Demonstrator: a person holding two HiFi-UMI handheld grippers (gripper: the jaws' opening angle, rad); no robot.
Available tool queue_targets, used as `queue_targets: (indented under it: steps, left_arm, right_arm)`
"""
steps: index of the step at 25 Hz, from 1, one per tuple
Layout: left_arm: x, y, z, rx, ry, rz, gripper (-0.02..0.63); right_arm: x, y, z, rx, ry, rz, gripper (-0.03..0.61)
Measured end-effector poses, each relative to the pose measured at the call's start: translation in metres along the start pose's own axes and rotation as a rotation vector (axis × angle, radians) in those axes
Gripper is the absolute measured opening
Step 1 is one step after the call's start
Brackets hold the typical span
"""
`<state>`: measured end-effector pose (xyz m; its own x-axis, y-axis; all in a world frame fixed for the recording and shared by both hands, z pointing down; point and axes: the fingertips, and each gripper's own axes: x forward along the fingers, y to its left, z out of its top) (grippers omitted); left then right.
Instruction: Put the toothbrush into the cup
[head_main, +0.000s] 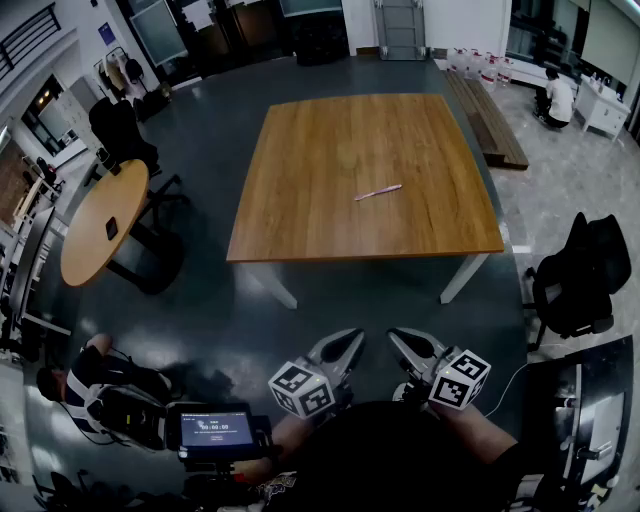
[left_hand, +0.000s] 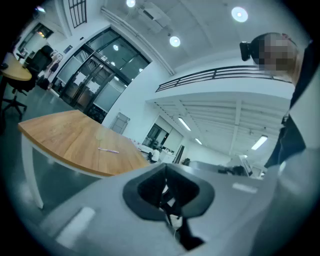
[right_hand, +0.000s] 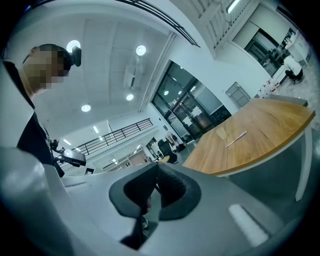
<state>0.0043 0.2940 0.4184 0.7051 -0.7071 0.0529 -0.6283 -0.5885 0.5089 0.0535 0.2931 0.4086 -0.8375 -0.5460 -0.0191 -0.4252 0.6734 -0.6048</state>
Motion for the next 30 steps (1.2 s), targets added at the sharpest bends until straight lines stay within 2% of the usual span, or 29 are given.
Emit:
queue_targets:
  steps: [11,16,23,26,30]
  left_arm:
    - [0.017,-0.004,-0.002,-0.005,-0.004,0.001,-0.001]
    - [0.03,-0.005,-0.005,-0.014,-0.004,0.017,-0.001]
    - [0.053,0.002,-0.006,-0.014,-0.013,0.075,-0.002]
    - [0.059,0.007,-0.004,-0.036,-0.014,0.102,0.0]
    - [0.07,0.032,-0.002,-0.046,0.003,0.142,-0.001]
  right_arm:
    - [-0.009,-0.012,0.007,-0.001,0.006,-0.006,0.006]
    - [-0.016,-0.019,0.019,-0.021,0.004,0.027,0.007]
    - [-0.032,-0.059,0.037,-0.024,0.034,0.029,0.009]
    - [-0.033,-0.083,0.04,-0.006,0.067,0.004,0.028]
    - [-0.021,-0.116,0.046,0.012,0.104,-0.009,0.037]
